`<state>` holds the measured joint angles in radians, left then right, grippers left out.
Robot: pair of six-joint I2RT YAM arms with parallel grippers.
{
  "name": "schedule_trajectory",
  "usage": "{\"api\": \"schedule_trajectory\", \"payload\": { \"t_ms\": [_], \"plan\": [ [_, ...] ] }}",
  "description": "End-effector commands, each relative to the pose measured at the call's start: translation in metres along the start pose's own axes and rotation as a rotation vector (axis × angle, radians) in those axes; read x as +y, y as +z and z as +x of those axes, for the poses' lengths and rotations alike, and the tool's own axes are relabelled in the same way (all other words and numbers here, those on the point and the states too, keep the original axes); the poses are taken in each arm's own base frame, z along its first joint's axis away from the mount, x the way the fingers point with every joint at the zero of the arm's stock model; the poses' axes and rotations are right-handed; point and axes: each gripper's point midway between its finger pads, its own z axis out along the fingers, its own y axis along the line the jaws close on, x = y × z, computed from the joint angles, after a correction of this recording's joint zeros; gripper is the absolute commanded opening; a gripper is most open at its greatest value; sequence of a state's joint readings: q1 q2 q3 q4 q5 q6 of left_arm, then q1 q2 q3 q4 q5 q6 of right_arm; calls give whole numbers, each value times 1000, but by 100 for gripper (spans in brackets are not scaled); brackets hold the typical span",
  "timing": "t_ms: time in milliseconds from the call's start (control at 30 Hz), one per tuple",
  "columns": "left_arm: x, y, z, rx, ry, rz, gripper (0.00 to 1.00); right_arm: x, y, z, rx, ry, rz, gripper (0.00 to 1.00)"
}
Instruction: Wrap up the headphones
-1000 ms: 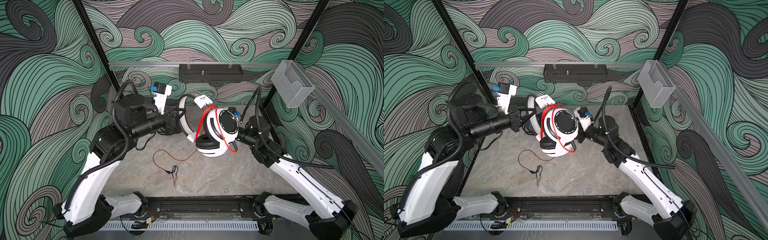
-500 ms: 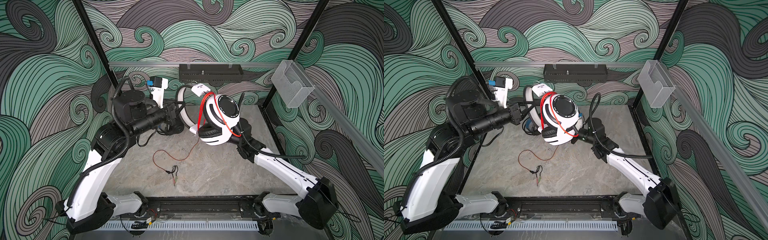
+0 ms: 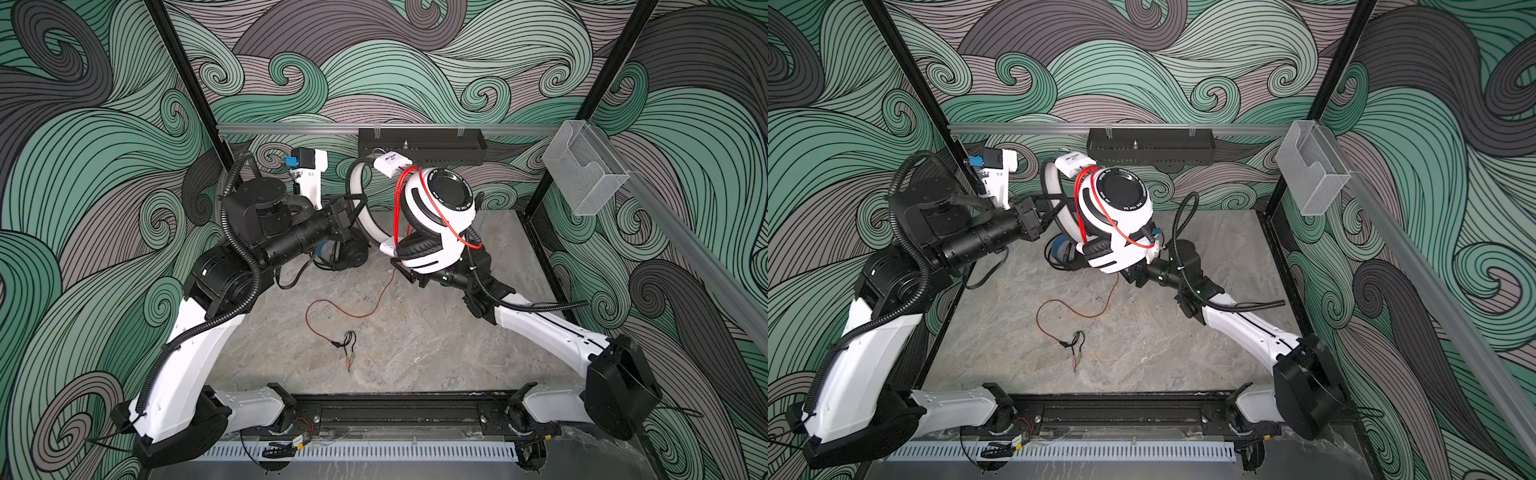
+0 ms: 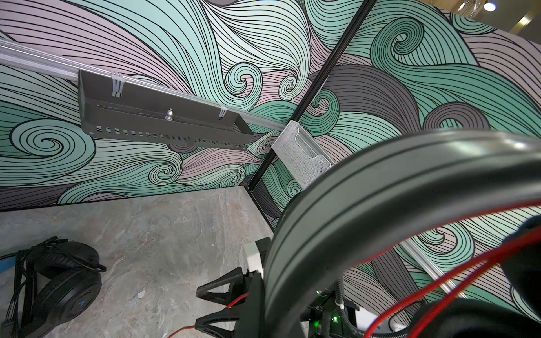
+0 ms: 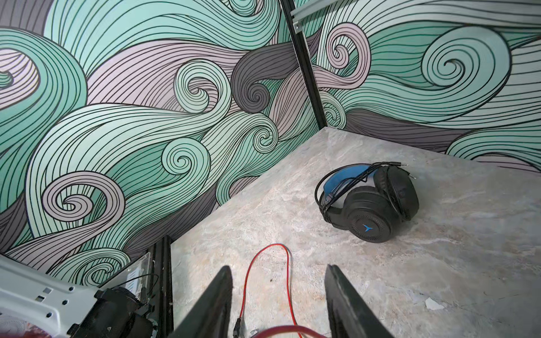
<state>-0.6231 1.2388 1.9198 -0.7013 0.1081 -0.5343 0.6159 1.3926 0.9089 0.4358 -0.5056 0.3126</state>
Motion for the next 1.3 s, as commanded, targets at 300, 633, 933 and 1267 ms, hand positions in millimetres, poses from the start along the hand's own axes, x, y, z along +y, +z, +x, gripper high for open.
{"api": "schedule_trajectory", "payload": {
  "t_ms": [300,633,933,1267],
  "plan": [
    [-8,-31,-40,-166,-112,49,0,13,22,2,-12,17,-71,34],
    [-1,-36,-41,-172,-144,41,0,29,24,17,70,-58,-83,3],
    [37,-42,-60,-301,-203,-140,0,62,-3,62,252,-195,-13,0],
    [105,-23,-61,-390,-196,-467,0,100,-47,89,409,-356,63,0]
  ]
}}
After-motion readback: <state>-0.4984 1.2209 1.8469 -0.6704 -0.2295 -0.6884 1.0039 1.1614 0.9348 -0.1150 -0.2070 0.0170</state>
